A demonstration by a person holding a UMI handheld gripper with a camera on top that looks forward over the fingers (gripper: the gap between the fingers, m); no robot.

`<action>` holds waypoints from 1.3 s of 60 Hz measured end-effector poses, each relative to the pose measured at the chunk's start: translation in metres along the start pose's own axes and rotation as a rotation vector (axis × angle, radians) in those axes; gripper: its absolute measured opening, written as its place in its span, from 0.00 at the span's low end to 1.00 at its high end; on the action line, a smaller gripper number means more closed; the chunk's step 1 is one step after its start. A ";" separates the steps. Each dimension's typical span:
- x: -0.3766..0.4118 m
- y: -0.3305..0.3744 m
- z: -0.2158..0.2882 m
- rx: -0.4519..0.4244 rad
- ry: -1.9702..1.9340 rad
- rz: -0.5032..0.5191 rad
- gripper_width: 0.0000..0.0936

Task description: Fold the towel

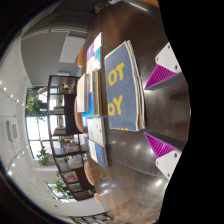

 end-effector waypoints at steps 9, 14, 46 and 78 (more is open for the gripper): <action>0.035 -0.076 0.030 -0.019 0.039 0.045 0.88; 0.046 -0.107 0.041 -0.022 0.056 0.061 0.84; 0.030 -0.150 0.029 0.041 0.139 -0.023 0.05; -0.217 -0.120 0.130 -0.048 0.124 -0.048 0.27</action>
Point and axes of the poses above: the point between the fingertips, and its own axes, seen from behind it with the camera up: x to the left, z up, y backward, against the way the camera looks, the point moved 8 cm from there along y, backward, against the way the camera looks, and after that the axes turned 8 degrees about -x, right-handed, at the moved point
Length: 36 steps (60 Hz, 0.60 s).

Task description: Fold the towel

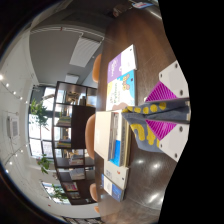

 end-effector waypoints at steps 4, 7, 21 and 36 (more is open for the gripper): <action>-0.019 -0.015 -0.025 0.043 -0.010 -0.015 0.48; -0.029 -0.019 -0.038 0.079 -0.017 -0.013 0.64; -0.024 0.032 0.002 -0.008 -0.027 0.044 0.89; -0.007 0.154 0.069 -0.162 -0.051 0.032 0.91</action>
Point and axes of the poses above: the point between the fingertips, and its own axes, seen from behind it with the camera up: x to the left, z up, y backward, against the way the camera looks, the point moved 8 cm from there along y, backward, against the way the camera looks, and after that the axes turned 8 degrees about -x, right-handed, at the moved point
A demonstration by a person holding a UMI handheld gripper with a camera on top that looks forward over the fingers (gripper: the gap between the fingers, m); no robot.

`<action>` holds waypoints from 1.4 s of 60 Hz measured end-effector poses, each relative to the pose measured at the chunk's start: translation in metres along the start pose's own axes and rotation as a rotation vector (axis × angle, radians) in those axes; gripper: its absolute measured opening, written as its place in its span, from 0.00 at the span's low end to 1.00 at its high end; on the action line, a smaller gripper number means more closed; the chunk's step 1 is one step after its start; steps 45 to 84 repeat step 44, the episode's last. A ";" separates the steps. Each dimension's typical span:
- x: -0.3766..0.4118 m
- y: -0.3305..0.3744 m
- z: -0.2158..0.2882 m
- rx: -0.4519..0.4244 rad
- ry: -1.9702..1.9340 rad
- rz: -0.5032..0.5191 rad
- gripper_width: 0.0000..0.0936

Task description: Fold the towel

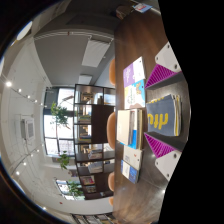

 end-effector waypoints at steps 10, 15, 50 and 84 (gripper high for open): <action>0.023 0.069 0.007 -0.040 -0.050 0.024 0.91; 0.035 0.100 -0.007 -0.020 -0.054 0.024 0.91; 0.071 0.197 -0.044 0.000 -0.024 -0.001 0.91; 0.071 0.197 -0.044 0.000 -0.024 -0.001 0.91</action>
Point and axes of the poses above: the point between the fingertips, and its own axes, seen from behind it with the camera up: x to the left, z up, y backward, against the way the camera looks, the point moved 8 cm from there along y, backward, against the way the camera looks, and after that the axes turned 8 degrees about -x, right-handed, at the moved point
